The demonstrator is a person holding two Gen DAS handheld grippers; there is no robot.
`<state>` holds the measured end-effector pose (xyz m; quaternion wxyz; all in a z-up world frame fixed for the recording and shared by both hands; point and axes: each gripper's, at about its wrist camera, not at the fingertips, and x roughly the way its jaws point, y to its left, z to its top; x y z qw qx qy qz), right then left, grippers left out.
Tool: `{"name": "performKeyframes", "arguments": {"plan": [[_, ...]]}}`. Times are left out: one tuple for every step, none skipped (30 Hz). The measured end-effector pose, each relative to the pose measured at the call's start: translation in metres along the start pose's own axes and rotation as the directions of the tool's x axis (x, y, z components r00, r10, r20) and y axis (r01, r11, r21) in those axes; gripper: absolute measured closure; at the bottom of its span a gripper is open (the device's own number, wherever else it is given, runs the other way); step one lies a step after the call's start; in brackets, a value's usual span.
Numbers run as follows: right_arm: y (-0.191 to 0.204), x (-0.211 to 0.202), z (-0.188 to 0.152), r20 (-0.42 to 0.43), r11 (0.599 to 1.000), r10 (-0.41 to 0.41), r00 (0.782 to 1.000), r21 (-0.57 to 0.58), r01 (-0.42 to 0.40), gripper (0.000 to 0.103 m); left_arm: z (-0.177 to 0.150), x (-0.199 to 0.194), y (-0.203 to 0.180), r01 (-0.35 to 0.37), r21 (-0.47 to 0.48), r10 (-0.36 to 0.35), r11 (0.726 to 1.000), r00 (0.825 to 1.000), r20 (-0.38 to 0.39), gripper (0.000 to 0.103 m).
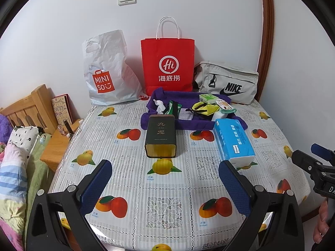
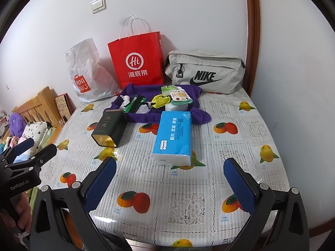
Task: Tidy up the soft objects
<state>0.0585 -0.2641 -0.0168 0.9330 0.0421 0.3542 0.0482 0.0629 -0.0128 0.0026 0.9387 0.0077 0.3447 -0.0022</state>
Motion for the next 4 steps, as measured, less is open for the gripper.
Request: {"name": "performKeyframes", "arguments": {"plan": [[0.0002,0.0,0.0,0.0,1.0,0.001,1.0,0.001,-0.001,0.002,0.0,-0.0001,-0.0001,0.0,0.0,0.0,1.0,1.0,0.0,0.0],[0.0001,-0.0001,-0.0003,-0.001,1.0,0.002,1.0,0.001,-0.002,0.002,-0.0001,-0.0003,-0.0001,0.0,0.0,0.0,1.0,1.0,0.003,0.0],[0.0002,0.0,-0.0001,0.0,1.0,0.0,1.0,0.0,0.0,0.002,-0.0011,-0.0013,-0.0001,-0.002,-0.001,0.002,1.0,1.0,0.009,0.0],[0.0002,0.0001,0.0,0.0,1.0,0.0,1.0,0.0,0.0,0.002,-0.0016,-0.0016,0.0001,-0.005,-0.003,0.005,1.0,1.0,0.009,0.0]]}}
